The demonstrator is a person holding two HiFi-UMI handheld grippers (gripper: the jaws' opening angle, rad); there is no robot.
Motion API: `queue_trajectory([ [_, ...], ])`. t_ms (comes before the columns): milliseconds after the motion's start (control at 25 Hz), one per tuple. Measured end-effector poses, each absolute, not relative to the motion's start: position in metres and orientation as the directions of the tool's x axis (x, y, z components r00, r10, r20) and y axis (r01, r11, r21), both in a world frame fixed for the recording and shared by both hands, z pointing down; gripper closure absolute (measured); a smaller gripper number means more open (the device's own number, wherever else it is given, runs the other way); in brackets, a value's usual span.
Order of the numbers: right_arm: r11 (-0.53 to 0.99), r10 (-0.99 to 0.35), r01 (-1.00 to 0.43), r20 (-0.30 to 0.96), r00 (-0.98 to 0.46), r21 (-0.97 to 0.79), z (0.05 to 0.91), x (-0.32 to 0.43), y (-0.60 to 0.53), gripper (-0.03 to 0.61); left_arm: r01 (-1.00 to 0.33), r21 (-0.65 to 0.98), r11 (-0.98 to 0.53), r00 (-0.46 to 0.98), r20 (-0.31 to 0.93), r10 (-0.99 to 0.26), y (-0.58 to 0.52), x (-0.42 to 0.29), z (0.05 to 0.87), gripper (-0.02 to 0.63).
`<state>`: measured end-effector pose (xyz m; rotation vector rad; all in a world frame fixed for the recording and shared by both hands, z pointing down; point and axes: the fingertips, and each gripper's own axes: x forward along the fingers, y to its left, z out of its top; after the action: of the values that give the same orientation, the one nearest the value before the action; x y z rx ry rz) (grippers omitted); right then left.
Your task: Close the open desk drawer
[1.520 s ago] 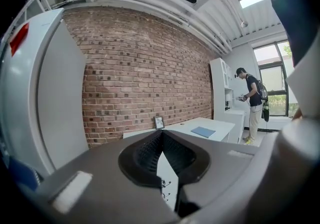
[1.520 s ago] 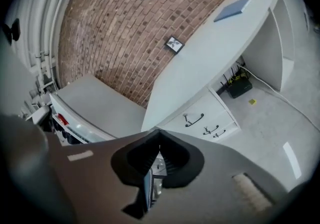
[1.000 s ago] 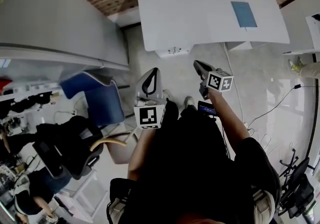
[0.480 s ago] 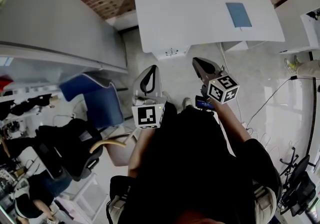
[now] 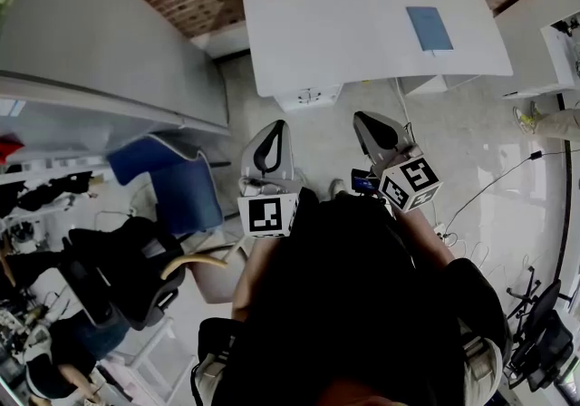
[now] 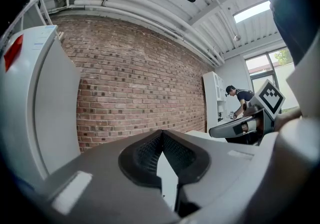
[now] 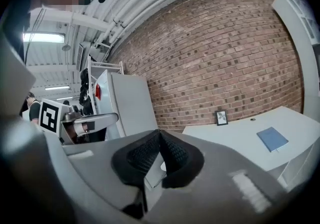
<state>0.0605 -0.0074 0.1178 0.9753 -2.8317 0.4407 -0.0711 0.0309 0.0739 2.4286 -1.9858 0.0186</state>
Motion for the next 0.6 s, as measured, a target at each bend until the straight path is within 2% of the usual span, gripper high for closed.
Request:
queue_trajectory([
  [600, 0.737, -0.597, -0.632, 0.206, -0.775, -0.242, 0.1232, 0.0621, -0.0121, 0.577, -0.979, 0.003, -0.203, 0.203, 0.005, -0.979, 0.0307, -0.0707, 0.0748, 0.597],
])
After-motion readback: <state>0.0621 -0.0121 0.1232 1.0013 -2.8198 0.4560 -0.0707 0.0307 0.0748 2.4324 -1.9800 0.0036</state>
